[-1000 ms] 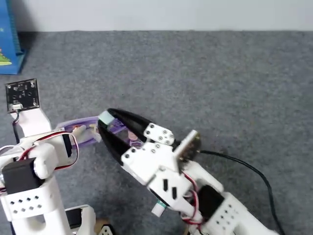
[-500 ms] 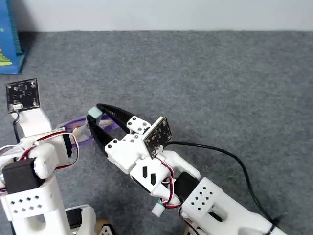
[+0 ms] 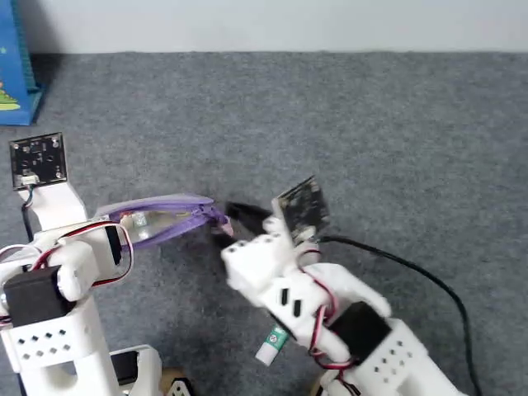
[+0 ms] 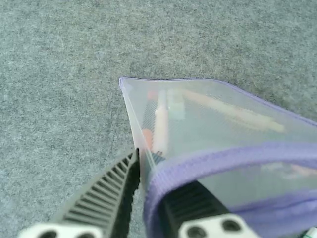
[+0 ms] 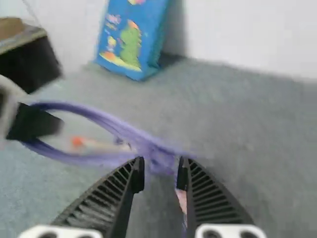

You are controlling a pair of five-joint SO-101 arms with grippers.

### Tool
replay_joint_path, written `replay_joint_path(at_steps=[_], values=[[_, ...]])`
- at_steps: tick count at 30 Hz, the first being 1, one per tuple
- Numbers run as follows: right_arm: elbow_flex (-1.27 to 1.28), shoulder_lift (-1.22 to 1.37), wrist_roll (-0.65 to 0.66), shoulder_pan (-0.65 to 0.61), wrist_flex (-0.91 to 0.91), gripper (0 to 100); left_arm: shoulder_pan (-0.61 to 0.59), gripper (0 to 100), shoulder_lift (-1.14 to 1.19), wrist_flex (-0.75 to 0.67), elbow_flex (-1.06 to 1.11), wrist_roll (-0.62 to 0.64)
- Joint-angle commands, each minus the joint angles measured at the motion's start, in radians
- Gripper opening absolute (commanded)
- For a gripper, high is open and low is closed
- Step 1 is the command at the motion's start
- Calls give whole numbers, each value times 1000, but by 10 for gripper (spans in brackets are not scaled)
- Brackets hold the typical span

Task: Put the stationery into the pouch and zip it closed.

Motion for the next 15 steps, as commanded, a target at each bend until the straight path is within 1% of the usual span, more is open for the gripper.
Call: replay_joint_path(at_steps=[1, 4, 8, 11, 15], values=[[-69, -38, -95, 67, 337, 105, -8, 12, -8, 14, -56, 0], [-69, -38, -163, 68, 516, 108, -3, 12, -8, 15, -56, 0], [-68, -38, -235, 68, 657, 108, -3, 12, -8, 15, -56, 2], [-68, -36, -238, 68, 697, 109, -5, 12, -8, 15, -56, 2], [-17, -35, -213, 67, 694, 109, -6, 12, -8, 15, -56, 2]])
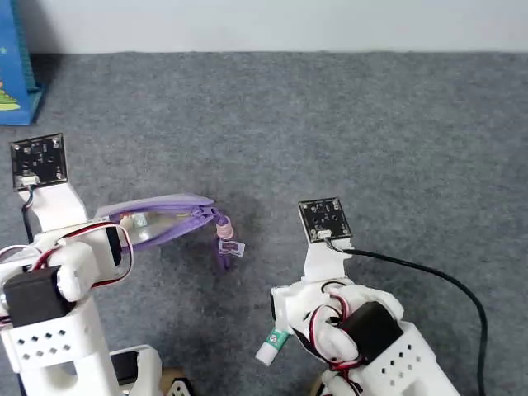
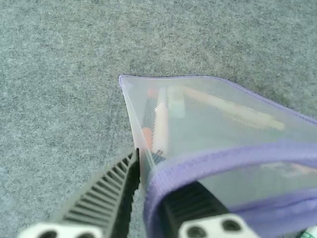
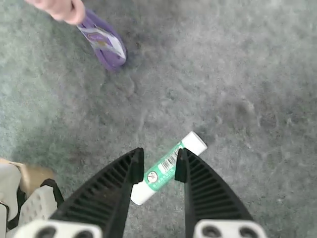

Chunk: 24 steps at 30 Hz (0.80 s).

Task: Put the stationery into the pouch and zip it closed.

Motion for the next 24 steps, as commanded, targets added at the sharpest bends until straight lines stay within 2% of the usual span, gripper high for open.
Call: replay_joint_path(at_steps=[1, 5, 17, 24], values=[[-3, -15, 25, 10, 5, 109, -6, 12, -8, 5, -56, 2], [0, 19, 32, 10, 15, 109, -6, 12, -8, 5, -56, 2], [-69, 394, 25, 12, 7, 113, -8, 12, -8, 5, -56, 2], [-66, 470, 25, -1, -61, 254, -6, 12, -8, 5, -56, 2]])
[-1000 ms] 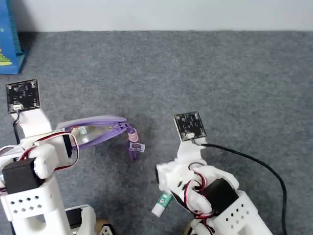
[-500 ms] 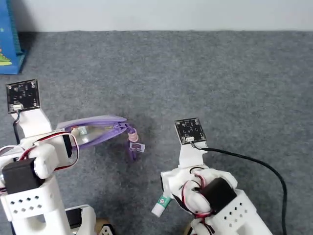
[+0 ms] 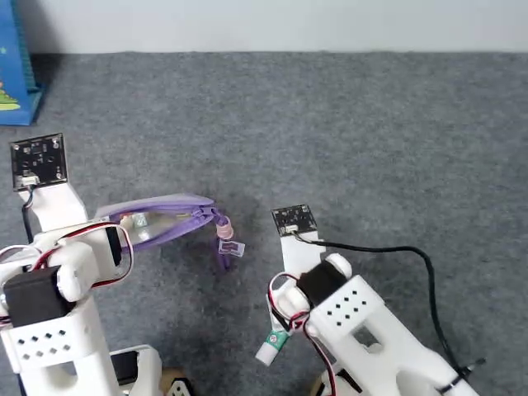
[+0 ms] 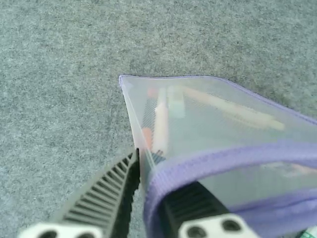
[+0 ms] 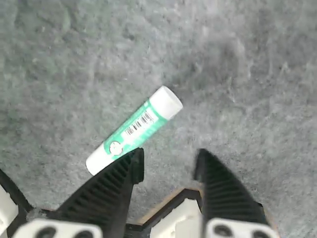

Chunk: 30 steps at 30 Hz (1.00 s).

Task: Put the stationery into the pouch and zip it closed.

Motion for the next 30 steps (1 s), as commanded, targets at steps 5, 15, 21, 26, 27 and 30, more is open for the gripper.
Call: replay_joint_path(at_steps=[5, 15, 21, 26, 27, 30], values=[[-61, 59, -15, -65, -105, 219, -6, 12, -8, 5, -56, 2], [15, 239, -51, -117, -303, 202, -6, 12, -8, 3, -56, 2], [26, 331, -75, -117, -326, 201, -6, 12, -8, 3, -56, 2], [29, 340, -74, -116, -308, 201, -6, 12, -8, 3, -56, 0], [29, 340, -74, -114, -302, 200, -6, 12, -8, 3, -56, 0], [29, 340, -74, -111, -300, 147, -6, 12, -8, 3, -56, 0]])
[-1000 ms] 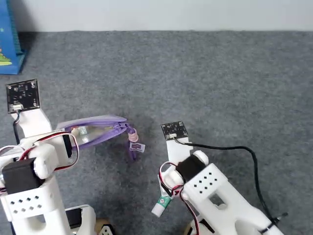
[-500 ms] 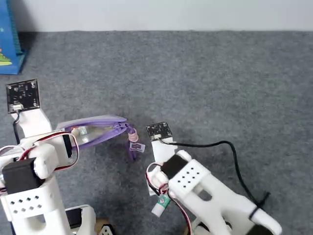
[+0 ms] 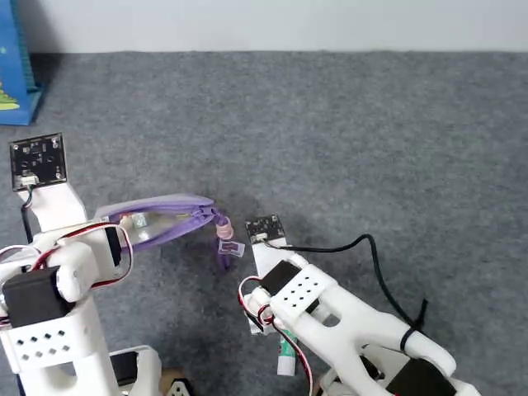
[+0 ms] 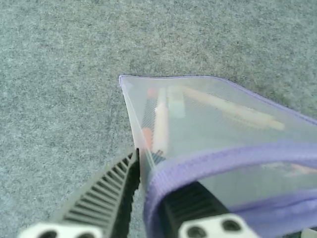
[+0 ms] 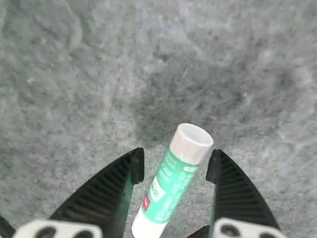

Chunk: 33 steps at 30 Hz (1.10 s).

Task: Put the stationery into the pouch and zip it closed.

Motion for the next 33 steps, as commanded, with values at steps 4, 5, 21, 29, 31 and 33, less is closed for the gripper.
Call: replay_joint_path(at_steps=[4, 5, 21, 29, 31, 33], values=[[0, 1, -8, 2, 2, 6, -6, 12, -8, 3, -56, 0], [0, 1, -8, 2, 1, 31, -6, 12, -8, 3, -56, 0], [-5, -490, 341, 314, 173, 8, -2, 12, -8, 0, -56, -2], [-84, -1010, 445, 311, 239, 8, -2, 12, -8, -2, -56, 0], [-120, -1059, 459, 306, 237, 8, -2, 12, -8, -2, -56, 0], [-163, -1070, 456, 275, 237, 8, -2, 12, -8, 0, -56, 0]])
